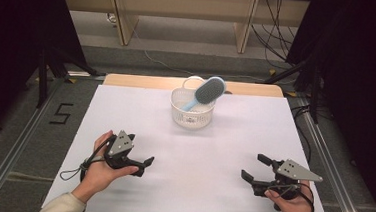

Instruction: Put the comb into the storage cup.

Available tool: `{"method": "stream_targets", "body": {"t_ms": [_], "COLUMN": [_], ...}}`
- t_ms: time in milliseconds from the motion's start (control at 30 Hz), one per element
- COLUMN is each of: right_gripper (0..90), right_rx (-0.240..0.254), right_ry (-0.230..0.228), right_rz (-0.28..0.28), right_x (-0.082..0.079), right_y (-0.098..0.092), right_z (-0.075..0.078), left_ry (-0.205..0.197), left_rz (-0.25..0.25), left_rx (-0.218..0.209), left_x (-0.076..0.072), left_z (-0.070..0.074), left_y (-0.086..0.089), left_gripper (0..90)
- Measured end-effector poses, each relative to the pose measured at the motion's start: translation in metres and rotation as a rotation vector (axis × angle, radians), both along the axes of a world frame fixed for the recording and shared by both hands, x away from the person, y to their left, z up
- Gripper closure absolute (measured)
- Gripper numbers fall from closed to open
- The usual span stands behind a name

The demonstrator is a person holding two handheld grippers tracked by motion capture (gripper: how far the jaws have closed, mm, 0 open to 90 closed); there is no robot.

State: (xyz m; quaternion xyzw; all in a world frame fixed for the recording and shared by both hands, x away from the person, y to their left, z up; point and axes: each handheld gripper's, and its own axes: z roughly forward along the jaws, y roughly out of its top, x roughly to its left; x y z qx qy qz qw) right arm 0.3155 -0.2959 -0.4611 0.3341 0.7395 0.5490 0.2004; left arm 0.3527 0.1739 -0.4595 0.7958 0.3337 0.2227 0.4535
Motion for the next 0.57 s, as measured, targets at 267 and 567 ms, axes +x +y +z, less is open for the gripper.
{"method": "stream_targets", "body": {"t_ms": [267, 567], "right_gripper": [15.9, 15.9], "right_rx": [-0.006, -0.008], "right_ry": [0.000, 0.000], "right_rz": [0.000, -0.004], "right_x": [0.0004, 0.0009], "right_y": [0.0002, -0.0004], "right_z": [-0.0003, -0.0009], "left_ry": [0.013, 0.020], "left_rz": [-0.012, -0.022], "left_rx": [0.009, 0.020], "left_x": [-0.0004, 0.0008], "left_z": [-0.0049, -0.0075], "left_y": [-0.0035, -0.0052], "left_gripper": [0.0, 0.0]}}
